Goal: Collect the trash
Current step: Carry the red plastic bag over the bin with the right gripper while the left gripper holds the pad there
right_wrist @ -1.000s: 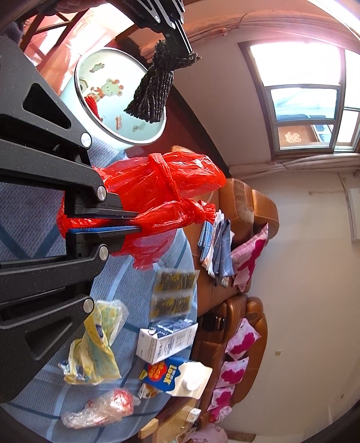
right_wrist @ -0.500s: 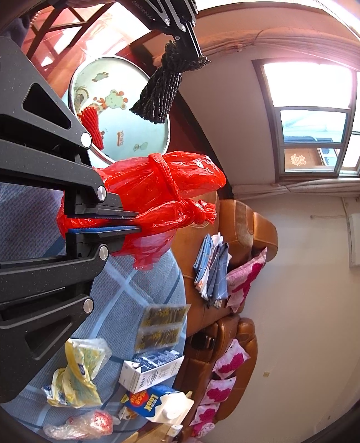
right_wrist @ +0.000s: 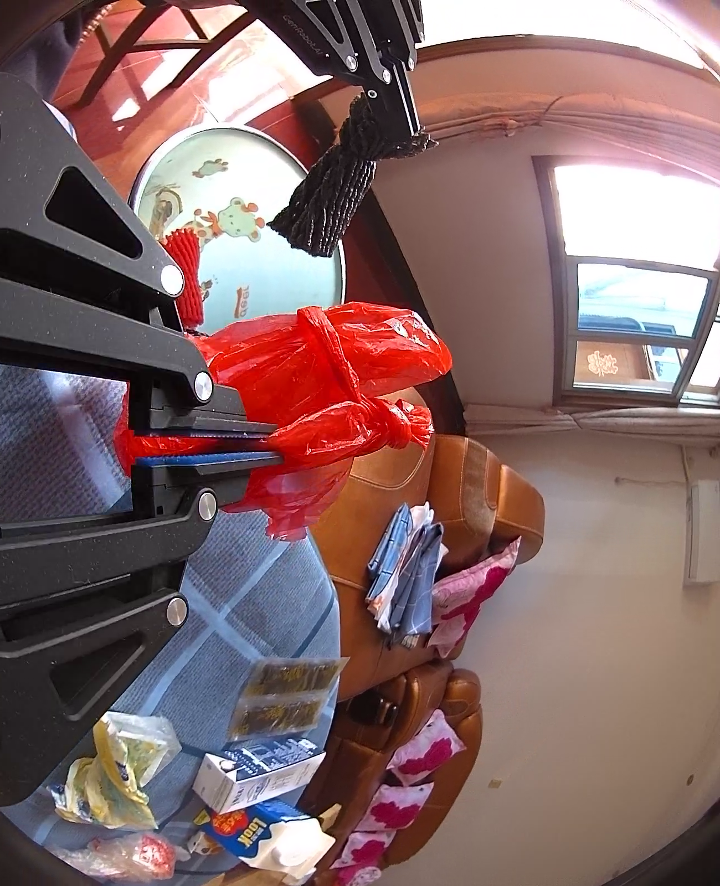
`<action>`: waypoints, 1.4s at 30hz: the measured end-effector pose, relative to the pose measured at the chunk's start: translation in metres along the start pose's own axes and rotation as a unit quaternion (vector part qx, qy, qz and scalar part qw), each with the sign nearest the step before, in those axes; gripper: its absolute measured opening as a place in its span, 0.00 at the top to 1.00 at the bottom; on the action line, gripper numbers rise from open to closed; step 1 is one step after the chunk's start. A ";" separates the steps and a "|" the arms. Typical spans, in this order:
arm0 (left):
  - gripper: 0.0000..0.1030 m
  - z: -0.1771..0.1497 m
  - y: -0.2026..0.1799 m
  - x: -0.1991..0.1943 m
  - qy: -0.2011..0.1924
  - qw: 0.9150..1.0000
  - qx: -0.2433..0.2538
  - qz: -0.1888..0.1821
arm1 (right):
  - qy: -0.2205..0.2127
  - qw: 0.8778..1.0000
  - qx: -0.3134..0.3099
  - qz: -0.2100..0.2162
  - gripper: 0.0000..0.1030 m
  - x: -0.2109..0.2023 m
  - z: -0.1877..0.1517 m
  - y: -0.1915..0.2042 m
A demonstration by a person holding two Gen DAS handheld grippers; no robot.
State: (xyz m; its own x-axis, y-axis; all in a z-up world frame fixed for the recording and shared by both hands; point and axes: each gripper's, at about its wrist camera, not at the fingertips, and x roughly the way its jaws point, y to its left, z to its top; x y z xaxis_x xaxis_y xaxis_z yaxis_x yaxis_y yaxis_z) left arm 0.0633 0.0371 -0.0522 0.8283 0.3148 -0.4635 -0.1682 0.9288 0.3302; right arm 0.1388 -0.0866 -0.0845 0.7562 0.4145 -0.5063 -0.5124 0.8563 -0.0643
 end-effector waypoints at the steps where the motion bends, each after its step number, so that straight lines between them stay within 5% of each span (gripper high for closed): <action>1: 0.98 0.000 0.000 0.000 0.000 1.000 0.002 0.002 | -0.001 1.000 -0.004 0.001 0.95 0.000 0.000 0.002; 42: 0.98 -0.004 0.009 0.001 0.004 0.999 0.010 0.040 | -0.018 0.999 -0.027 0.028 0.95 0.002 0.012 0.020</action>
State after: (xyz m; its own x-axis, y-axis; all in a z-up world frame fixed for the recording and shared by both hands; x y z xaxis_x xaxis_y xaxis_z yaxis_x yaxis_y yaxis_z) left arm 0.0602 0.0471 -0.0531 0.8079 0.3895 -0.4422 -0.2232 0.8968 0.3821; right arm 0.1345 -0.0651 -0.0766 0.7394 0.4731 -0.4789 -0.5747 0.8142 -0.0829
